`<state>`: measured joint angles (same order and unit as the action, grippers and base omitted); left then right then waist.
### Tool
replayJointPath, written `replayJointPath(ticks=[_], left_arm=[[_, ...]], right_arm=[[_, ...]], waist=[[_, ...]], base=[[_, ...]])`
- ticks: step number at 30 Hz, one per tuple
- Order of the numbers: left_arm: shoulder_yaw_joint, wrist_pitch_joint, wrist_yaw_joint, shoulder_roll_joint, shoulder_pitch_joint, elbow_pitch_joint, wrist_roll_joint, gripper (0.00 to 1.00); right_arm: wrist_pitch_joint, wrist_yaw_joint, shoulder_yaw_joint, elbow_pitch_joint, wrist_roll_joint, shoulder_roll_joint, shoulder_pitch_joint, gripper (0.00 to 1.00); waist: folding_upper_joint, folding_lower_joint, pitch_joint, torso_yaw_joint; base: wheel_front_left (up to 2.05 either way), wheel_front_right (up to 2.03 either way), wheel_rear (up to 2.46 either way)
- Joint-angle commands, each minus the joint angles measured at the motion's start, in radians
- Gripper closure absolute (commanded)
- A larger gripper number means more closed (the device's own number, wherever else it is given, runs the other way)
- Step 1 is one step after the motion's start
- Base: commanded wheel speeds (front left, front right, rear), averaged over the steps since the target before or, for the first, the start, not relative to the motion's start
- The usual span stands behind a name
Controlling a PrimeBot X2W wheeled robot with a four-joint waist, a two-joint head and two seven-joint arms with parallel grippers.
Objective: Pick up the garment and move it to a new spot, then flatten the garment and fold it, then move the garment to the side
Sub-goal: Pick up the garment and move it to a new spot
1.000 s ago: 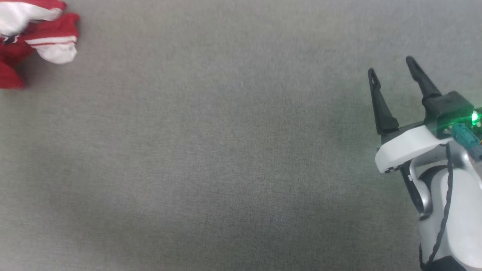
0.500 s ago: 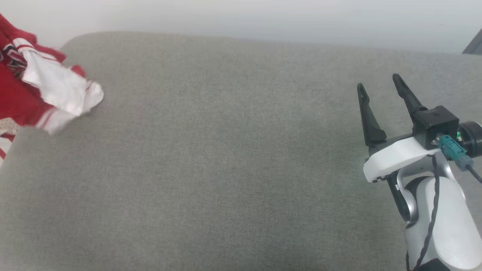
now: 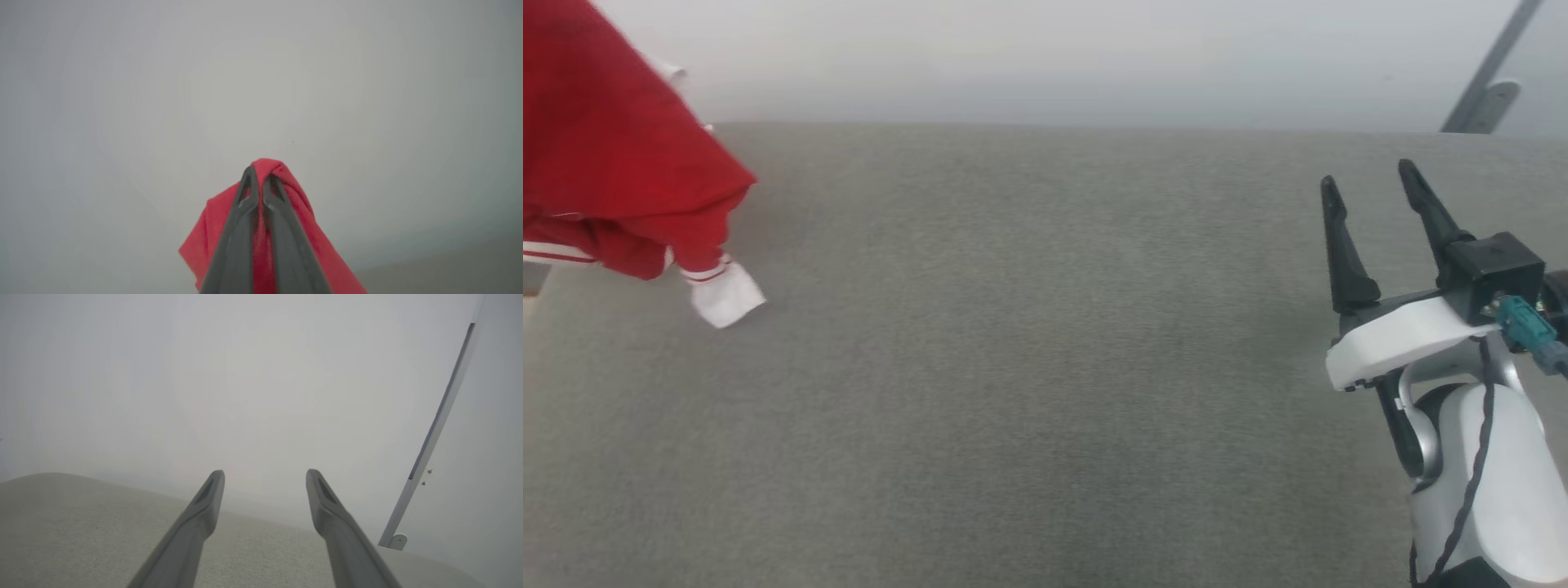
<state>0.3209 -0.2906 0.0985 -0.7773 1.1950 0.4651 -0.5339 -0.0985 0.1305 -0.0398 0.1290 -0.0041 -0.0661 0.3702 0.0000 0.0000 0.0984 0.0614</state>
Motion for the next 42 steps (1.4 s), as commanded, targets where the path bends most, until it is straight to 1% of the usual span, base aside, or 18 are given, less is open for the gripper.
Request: replayJointPath(ticks=[1,10,17,19,22,25,30,34,37,40,42], left_arm=[[0.003,-0.028,-0.017,0.001,-0.021,-0.061,-0.008,1.00],[0.021,-0.147,-0.077,0.020,-0.083,-0.303,-0.047,1.00],[0.054,-0.213,-0.108,0.056,-0.138,-0.415,-0.074,1.00],[0.061,-0.224,-0.112,0.059,-0.150,-0.431,-0.077,1.00],[0.089,-0.262,-0.135,0.078,-0.203,-0.483,-0.092,1.00],[0.129,-0.313,-0.160,0.095,-0.279,-0.537,-0.109,1.00],[0.206,-0.399,-0.217,0.121,-0.429,-0.632,-0.132,1.00],[0.256,-0.429,-0.257,0.145,-0.538,-0.659,-0.152,1.00],[0.283,-0.425,-0.273,0.157,-0.595,-0.646,-0.154,1.00],[0.310,-0.407,-0.277,0.178,-0.639,-0.611,-0.153,1.00],[0.325,-0.397,-0.271,0.189,-0.657,-0.574,-0.155,1.00]], right_arm=[[-0.008,0.000,-0.012,-0.005,-0.008,-0.001,0.000,0.00],[-0.007,0.000,-0.062,-0.016,-0.018,-0.006,0.021,0.00],[-0.019,0.000,-0.122,-0.018,-0.031,-0.001,0.033,0.00],[-0.023,0.000,-0.129,-0.018,-0.031,0.002,0.030,0.00],[-0.030,0.000,-0.151,-0.015,-0.030,0.007,0.017,0.00],[-0.040,0.000,-0.169,-0.004,-0.024,0.012,0.003,0.00],[-0.057,0.000,-0.179,0.020,-0.019,0.017,-0.018,0.00],[-0.071,0.000,-0.162,0.052,0.005,0.017,-0.018,0.00],[-0.083,0.000,-0.144,0.079,0.020,0.016,-0.007,0.00],[-0.094,0.000,-0.132,0.105,0.030,0.016,0.007,0.00],[-0.101,0.000,-0.126,0.119,0.034,0.016,0.015,0.00]], waist=[[0.0000,0.0000,-0.010,-0.034],[0.0000,0.0000,-0.001,-0.155],[0.0000,0.0000,0.040,-0.241],[0.0000,0.0000,0.047,-0.251],[0.0000,0.0000,0.065,-0.273],[0.0000,0.0000,0.081,-0.286],[0.0000,0.0000,0.101,-0.292],[0.0000,0.0000,0.121,-0.292],[0.0000,0.0000,0.137,-0.291],[0.0000,0.0000,0.150,-0.288],[0.0000,0.0000,0.159,-0.287]], base=[[0.00,0.00,0.00],[0.00,0.00,0.00],[0.00,0.00,0.00],[0.00,0.00,0.00],[0.00,0.00,0.00],[0.00,0.00,0.00],[0.00,0.00,0.00],[0.00,0.00,0.00],[0.00,0.00,0.00],[0.00,0.00,0.00],[0.00,0.00,0.00]])
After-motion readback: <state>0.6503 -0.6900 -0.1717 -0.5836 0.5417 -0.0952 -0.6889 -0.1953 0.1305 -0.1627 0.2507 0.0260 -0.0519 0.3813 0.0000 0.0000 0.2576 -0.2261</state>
